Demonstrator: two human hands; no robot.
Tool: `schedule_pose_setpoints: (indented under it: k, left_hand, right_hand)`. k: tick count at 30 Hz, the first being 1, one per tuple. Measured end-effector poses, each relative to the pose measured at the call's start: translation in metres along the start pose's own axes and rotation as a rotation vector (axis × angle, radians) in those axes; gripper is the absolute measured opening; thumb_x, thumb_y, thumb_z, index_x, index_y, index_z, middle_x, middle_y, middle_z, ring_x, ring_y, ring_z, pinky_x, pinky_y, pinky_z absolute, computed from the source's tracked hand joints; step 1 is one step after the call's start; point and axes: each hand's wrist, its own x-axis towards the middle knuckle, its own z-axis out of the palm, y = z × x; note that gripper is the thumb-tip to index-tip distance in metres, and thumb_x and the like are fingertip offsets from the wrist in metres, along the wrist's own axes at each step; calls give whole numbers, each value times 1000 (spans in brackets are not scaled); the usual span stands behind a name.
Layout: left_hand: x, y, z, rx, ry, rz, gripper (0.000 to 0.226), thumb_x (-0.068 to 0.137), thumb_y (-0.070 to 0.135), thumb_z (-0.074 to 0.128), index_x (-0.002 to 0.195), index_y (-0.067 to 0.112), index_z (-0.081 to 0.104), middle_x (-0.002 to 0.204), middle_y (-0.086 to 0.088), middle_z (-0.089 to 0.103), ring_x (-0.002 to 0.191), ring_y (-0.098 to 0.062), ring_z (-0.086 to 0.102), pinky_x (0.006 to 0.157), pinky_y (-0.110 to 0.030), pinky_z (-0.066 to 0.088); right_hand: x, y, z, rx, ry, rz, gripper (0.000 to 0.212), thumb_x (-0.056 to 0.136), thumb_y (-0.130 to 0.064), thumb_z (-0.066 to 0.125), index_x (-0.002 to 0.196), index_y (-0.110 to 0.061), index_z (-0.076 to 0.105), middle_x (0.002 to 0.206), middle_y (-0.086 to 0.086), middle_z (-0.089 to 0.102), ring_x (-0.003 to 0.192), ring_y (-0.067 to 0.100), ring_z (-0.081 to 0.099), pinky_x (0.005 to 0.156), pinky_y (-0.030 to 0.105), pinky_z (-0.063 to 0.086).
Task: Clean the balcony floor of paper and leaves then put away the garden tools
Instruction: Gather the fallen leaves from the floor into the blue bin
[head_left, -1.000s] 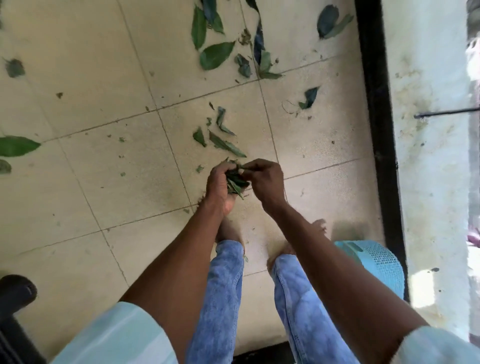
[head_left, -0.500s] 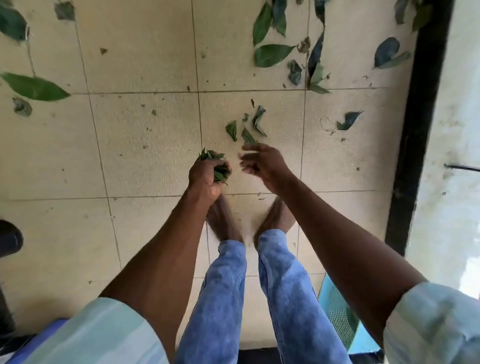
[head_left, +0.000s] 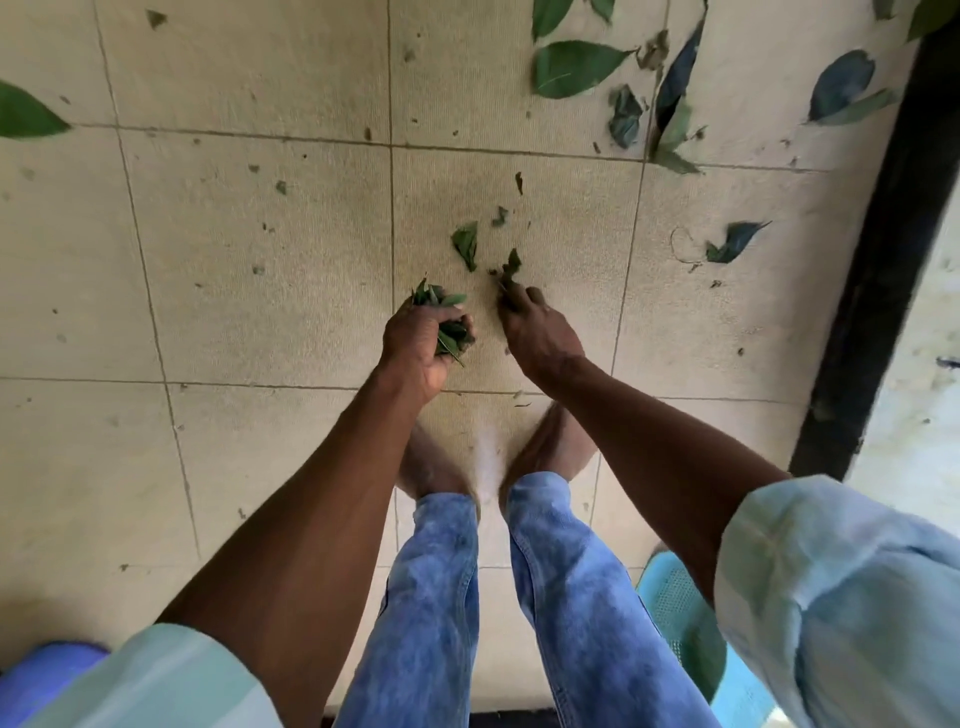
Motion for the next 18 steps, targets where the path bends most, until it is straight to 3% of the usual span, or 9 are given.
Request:
schedule_pose_setpoints:
  k: [4,7,10,15,18]
  left_hand:
    - [-4,9,4,53,19,6,25,83,-12,57,97,8,58,68,-10,63,55,-19,61,63,-31,50]
    - [-7,16,6,92,36,8,18,83,-9,59,86,8,60,56,-6,64,57,-20,60,67,-32,48]
    - [-8,21,9,101,38,12,16,84,-8,59,86,8,60,56,-6,63,55,-19,59,64,-31,45]
    - [-5,22,9,104,25,16,16,85,-7,58,83,9,60,57,-5,63,55,-18,59,62,-30,45]
    - [-2,21,1,112,26,13,16,85,-7,58,86,9,60,61,-7,64,58,-19,60,61,-29,46]
  right_hand:
    - [-4,11,-18,69,62,-15,32,90,1,54,122,5,56,127,15,48,114,30,46,83,40,54]
    - [-6,12,-29,120,239,-4,17,88,-1,54,97,1,68,111,14,55,104,29,49,84,37,48]
    - [-3,11,-41,163,307,37,15,87,-7,57,85,-11,72,119,8,48,108,26,43,88,34,38]
    - [23,10,-47,267,188,14,20,82,-8,64,97,-16,75,152,9,29,133,35,28,99,45,39]
    - [23,8,-42,196,168,-77,27,92,-2,53,116,1,65,144,15,38,125,34,39,92,40,49]
